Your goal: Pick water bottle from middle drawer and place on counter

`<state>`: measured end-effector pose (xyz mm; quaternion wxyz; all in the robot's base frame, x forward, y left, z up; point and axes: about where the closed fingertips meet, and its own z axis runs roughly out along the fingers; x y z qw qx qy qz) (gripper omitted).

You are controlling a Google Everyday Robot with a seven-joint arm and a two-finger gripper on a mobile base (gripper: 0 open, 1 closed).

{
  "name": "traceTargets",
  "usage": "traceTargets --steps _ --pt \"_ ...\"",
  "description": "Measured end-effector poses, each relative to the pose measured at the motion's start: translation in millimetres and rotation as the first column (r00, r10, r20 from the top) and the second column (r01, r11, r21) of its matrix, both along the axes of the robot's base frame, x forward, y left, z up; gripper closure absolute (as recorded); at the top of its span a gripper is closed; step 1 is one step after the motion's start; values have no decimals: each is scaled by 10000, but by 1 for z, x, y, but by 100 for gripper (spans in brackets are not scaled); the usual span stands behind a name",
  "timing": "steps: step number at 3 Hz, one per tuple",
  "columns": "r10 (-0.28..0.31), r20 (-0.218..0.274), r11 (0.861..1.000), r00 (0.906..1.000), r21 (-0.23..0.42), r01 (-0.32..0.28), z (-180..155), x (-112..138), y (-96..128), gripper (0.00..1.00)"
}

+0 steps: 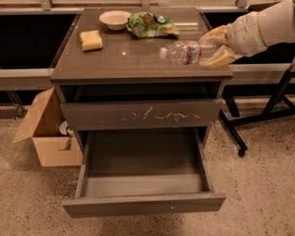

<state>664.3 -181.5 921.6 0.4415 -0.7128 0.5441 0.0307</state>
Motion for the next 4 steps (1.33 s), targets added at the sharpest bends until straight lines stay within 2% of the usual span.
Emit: traceTargets --steps 1,2,4 --pt "-1 2 10000 10000 3 1 0 0 0 100" --pt "-101 133 9996 9999 281 97 -3 7 5 100" --pt "-1115 307 9893 9933 977 1081 -4 81 32 100"
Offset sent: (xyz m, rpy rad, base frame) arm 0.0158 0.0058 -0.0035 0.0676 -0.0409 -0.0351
